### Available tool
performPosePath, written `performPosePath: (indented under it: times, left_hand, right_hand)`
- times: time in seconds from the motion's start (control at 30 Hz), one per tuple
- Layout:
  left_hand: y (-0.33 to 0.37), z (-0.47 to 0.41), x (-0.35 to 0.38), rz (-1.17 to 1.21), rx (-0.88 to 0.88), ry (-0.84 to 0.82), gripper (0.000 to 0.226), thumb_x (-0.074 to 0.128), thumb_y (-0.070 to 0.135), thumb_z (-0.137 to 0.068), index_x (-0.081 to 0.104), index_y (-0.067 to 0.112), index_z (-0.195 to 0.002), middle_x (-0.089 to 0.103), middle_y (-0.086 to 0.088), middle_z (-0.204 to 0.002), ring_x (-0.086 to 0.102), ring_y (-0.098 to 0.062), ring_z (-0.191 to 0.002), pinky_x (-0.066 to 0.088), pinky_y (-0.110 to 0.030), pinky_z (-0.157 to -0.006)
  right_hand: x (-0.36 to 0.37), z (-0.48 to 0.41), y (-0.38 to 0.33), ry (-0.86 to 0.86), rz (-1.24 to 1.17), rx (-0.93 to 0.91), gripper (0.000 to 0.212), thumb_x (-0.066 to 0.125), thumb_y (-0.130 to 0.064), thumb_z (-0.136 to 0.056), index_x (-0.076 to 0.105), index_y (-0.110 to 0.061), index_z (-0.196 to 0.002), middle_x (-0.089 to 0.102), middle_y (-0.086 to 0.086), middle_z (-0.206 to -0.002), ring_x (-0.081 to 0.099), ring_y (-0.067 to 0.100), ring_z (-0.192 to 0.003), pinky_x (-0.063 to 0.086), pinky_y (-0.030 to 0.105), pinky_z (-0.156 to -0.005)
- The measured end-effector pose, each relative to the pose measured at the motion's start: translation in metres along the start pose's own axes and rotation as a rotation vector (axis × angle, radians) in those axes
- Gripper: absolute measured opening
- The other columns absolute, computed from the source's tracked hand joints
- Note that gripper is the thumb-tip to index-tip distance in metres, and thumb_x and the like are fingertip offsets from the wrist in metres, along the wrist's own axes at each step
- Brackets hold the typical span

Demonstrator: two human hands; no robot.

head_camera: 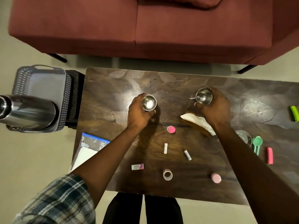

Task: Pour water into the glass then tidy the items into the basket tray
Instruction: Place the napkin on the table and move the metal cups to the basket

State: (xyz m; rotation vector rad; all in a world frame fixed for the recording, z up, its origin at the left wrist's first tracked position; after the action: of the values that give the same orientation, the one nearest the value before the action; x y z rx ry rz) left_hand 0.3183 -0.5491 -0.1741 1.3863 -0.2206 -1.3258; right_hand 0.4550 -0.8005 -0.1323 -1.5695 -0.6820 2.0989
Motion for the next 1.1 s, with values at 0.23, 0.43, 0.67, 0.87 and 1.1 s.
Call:
performPosePath:
  times: [0.23, 0.43, 0.67, 0.87, 1.1]
  left_hand:
    - [0.024, 0.067, -0.064, 0.086, 0.023, 0.100, 0.078, 0.091, 0.030, -0.060, 0.063, 0.020, -0.131, 0.069, 0.003, -0.125, 0.067, -0.017, -0.113, 0.056, -0.043, -0.099]
    - [0.021, 0.134, -0.127, 0.149, -0.017, 0.168, 0.074, 0.092, 0.029, -0.057, 0.060, 0.031, -0.124, 0.069, 0.006, -0.121, 0.068, -0.015, -0.110, 0.059, -0.047, -0.094]
    - [-0.013, 0.199, -0.200, 0.183, -0.037, 0.212, 0.076, 0.096, 0.022, -0.058, 0.061, 0.031, -0.124, 0.067, 0.009, -0.123, 0.066, -0.010, -0.110, 0.060, -0.042, -0.092]
    - [-0.059, 0.234, -0.279, 0.240, -0.017, 0.215, 0.071, 0.094, 0.022, -0.059, 0.063, 0.034, -0.122, 0.068, 0.013, -0.121, 0.068, -0.011, -0.111, 0.060, -0.043, -0.093]
    - [-0.108, 0.250, -0.371, 0.220, 0.003, 0.193, 0.073, 0.094, 0.026, -0.059, 0.064, 0.033, -0.125, 0.065, 0.014, -0.123, 0.066, -0.007, -0.113, 0.059, -0.044, -0.097]
  right_hand:
    - [-0.010, 0.071, -0.061, -0.033, -0.046, -0.143, 0.076, 0.092, -0.031, -0.074, 0.059, -0.025, -0.142, 0.067, -0.001, -0.137, 0.064, 0.021, -0.125, 0.052, 0.037, -0.102]
    - [-0.004, 0.155, -0.100, -0.122, -0.095, -0.191, 0.077, 0.091, -0.028, -0.073, 0.058, -0.022, -0.142, 0.066, 0.003, -0.136, 0.064, 0.025, -0.123, 0.053, 0.043, -0.103]
    - [0.030, 0.252, -0.147, -0.165, -0.133, -0.207, 0.070, 0.092, -0.026, -0.069, 0.063, -0.025, -0.134, 0.065, -0.003, -0.127, 0.064, 0.019, -0.117, 0.048, 0.031, -0.095]
    - [0.077, 0.329, -0.207, -0.185, -0.182, -0.227, 0.065, 0.090, -0.029, -0.069, 0.062, -0.028, -0.128, 0.062, -0.008, -0.124, 0.064, 0.014, -0.109, 0.050, 0.030, -0.090]
    - [0.132, 0.384, -0.272, -0.170, -0.209, -0.237, 0.073, 0.093, -0.026, -0.069, 0.057, -0.028, -0.132, 0.056, -0.006, -0.125, 0.063, 0.015, -0.112, 0.052, 0.033, -0.096]
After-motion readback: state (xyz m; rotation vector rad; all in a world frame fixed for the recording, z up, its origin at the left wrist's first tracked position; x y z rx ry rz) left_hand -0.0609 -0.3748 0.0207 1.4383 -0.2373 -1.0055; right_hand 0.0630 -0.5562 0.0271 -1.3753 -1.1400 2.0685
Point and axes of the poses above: each hand's wrist, its own z-axis away from the middle knuckle, its own x-axis out of the palm, y = z × x, the point moved 1 cm from there along -z, towards the middle knuckle
